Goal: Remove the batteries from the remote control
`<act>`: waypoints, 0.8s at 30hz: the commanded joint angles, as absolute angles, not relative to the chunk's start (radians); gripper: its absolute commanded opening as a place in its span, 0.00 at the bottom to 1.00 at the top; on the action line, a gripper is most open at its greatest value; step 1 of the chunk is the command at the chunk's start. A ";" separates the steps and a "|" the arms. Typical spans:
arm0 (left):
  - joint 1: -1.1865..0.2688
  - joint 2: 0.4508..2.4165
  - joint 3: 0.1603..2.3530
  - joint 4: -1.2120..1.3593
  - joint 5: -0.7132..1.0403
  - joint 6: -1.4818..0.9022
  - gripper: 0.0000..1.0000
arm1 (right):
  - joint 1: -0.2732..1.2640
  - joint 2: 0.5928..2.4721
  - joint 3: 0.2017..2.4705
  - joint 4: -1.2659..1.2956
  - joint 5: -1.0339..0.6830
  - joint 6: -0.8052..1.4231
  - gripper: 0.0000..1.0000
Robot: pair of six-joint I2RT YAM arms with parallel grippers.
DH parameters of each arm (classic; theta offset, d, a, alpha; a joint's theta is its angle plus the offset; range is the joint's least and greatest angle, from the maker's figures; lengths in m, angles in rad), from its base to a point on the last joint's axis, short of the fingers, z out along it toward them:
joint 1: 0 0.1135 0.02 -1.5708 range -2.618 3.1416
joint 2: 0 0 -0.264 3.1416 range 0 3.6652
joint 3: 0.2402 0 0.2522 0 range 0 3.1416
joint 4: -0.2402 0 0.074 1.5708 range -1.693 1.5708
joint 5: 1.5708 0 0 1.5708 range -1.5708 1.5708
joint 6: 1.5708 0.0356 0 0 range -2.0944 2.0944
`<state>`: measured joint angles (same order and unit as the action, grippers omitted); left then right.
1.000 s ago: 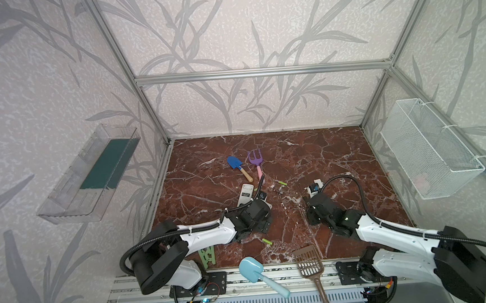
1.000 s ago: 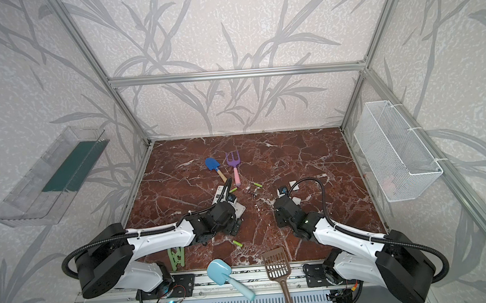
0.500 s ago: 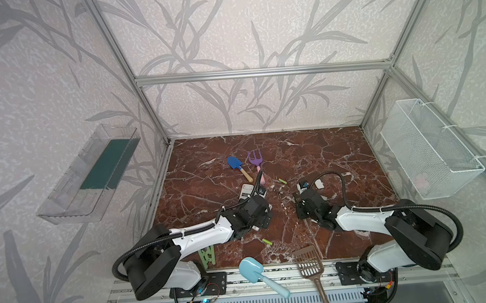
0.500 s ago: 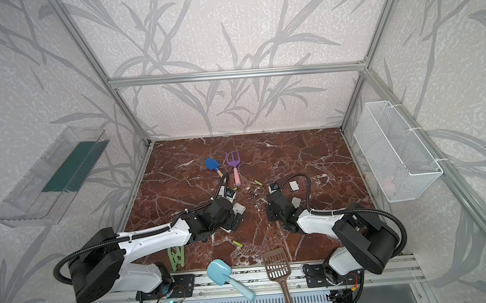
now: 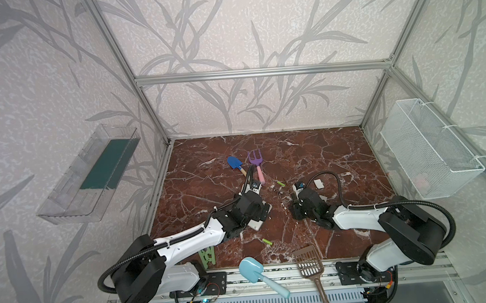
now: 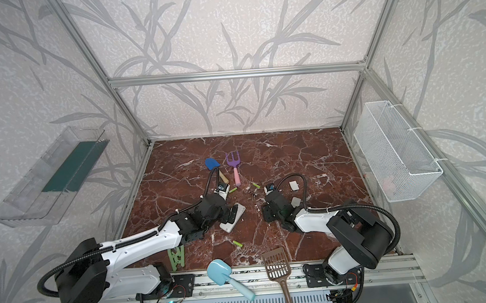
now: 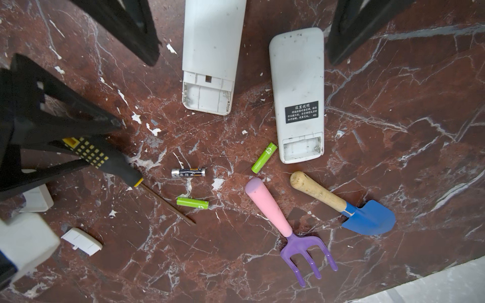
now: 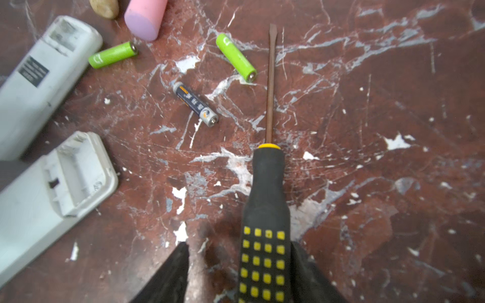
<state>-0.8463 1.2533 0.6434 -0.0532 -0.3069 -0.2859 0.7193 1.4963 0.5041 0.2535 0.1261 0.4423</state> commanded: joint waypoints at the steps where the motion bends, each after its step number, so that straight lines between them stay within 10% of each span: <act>1: -0.820 1.206 0.647 -0.070 -0.324 -0.314 0.99 | 0.708 1.439 0.513 0.144 0.126 0.414 0.81; 5: -0.762 1.144 0.653 -0.088 -0.318 -0.330 0.99 | 0.685 1.353 0.541 0.072 0.123 0.379 0.99; 24: -0.320 1.057 0.623 -0.045 -0.553 -0.179 0.99 | 0.232 1.043 0.538 -0.009 0.119 -0.003 0.99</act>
<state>-0.3794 1.0389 0.6769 -0.1143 -0.5030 -0.2016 0.2722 1.0443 0.5831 -0.0864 0.1467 0.0990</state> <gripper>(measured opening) 0.991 0.990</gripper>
